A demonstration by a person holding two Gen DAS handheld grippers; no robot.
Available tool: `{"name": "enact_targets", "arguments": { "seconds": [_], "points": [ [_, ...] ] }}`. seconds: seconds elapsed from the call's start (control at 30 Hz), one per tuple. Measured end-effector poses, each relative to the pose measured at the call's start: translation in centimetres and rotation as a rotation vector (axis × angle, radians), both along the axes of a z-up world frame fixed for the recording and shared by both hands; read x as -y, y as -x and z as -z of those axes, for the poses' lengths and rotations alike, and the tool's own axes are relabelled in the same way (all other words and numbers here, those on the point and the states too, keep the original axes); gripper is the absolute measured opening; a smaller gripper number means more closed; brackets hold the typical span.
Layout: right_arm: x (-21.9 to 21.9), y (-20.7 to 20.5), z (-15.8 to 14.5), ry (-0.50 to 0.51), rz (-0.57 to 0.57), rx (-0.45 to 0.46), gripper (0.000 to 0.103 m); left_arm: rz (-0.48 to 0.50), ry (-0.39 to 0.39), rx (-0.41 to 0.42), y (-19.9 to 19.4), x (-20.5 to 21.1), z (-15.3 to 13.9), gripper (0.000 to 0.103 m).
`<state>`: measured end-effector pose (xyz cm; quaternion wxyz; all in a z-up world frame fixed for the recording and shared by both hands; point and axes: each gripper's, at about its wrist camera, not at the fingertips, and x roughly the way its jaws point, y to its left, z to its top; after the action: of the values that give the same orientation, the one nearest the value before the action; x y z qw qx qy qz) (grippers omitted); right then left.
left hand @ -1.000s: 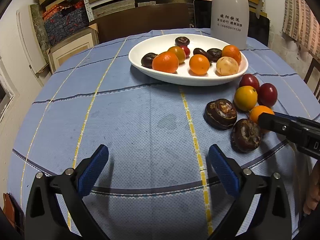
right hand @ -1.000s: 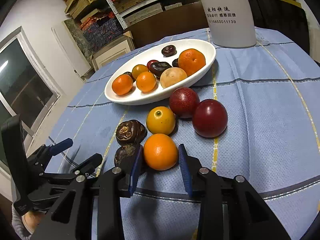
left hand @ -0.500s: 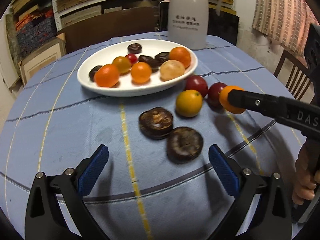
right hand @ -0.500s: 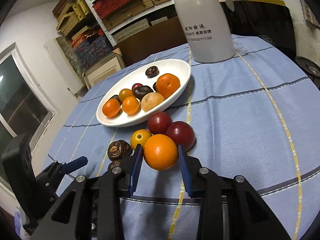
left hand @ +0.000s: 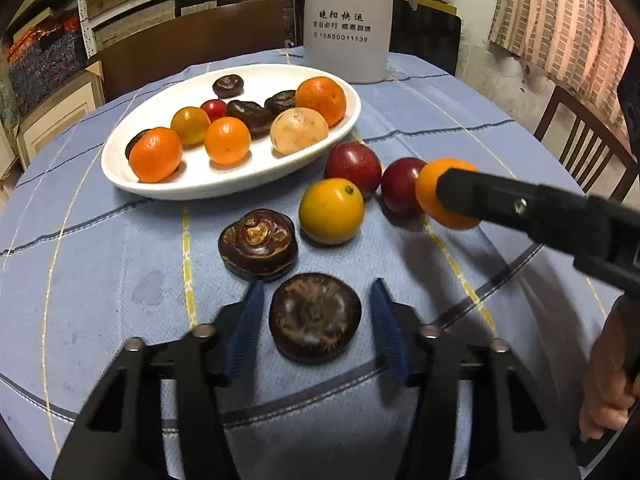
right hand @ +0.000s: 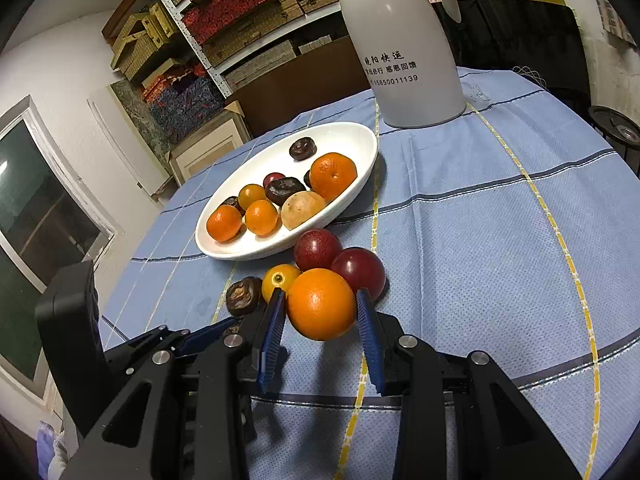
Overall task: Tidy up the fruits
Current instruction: 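Carry the dark brown fruit and mandarin onto the white plate and release both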
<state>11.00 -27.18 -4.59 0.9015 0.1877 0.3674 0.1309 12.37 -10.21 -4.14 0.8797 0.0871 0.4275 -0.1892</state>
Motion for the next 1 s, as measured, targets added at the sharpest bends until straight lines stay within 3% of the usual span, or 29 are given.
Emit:
{"name": "enact_targets", "arguments": {
  "seconds": [0.27,0.63,0.8,1.0],
  "points": [
    [0.2,-0.1,0.3,-0.003,0.008,-0.012,0.037,0.005,0.04,-0.001,1.8,-1.9,-0.2,0.041],
    [-0.7,0.9,0.4,0.048,-0.014,0.018,0.037,-0.145,0.163,0.031,2.4,-8.3,-2.4,0.041],
    [-1.5,1.6,-1.3,0.065,-0.03,0.091,0.037,-0.179,0.187,0.081,-0.1,-9.7,-5.9,0.041],
    [-4.4,-1.1,-3.3,0.12,-0.077,0.107,0.037,-0.199,0.209,0.134,-5.5,-10.1,-10.3,0.041]
  ]
}}
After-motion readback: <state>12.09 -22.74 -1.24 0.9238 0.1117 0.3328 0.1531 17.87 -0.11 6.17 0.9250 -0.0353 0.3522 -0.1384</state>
